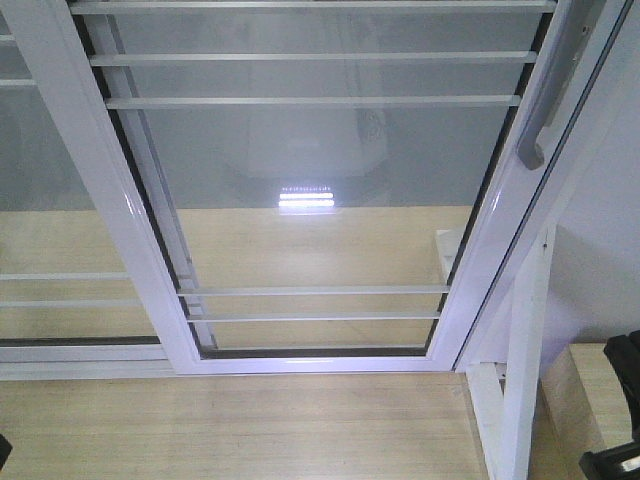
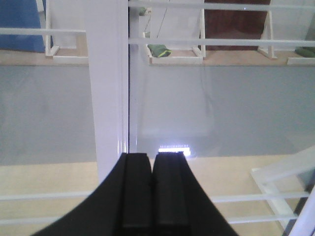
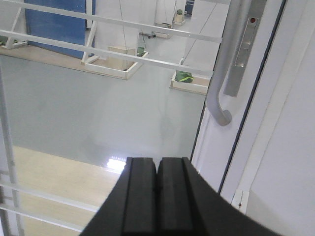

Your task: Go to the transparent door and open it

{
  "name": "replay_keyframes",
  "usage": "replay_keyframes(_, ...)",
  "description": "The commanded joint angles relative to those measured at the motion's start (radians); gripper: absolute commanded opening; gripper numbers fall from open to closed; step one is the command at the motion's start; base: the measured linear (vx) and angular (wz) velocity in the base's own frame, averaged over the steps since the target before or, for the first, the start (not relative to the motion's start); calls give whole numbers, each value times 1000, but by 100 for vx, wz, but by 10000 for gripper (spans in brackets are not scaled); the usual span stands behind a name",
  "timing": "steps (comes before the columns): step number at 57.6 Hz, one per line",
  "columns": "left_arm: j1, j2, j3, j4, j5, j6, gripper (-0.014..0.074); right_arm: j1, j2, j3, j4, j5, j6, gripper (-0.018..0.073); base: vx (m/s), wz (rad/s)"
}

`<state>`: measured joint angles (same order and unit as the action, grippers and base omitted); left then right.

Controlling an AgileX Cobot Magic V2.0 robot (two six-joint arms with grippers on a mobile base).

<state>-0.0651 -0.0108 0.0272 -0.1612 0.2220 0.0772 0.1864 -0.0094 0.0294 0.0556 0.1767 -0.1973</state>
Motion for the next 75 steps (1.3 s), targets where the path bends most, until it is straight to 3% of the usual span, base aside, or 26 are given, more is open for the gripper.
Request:
replay_keyframes(1, -3, -14, 27, -15, -126, -4, -2, -6, -3, 14, -9, -85, -5, 0, 0, 0)
replay_keyframes(51, -3, -14, 27, 4, -134, 0, -2, -6, -3, 14, -9, -120, -5, 0, 0, 0)
replay_keyframes(61, -3, -14, 19, -17, -195, -6, -2, -6, -3, 12, -9, -229, -5, 0, 0, 0)
replay_keyframes(67, -3, -14, 15, -24, -294, -12, -2, -6, -3, 2, -7, -312, -5, 0, 0, 0)
replay_keyframes(75, -3, -8, -58, -67, -284, -33, -2, -6, -1, -80, -5, -286, -5, 0, 0, 0)
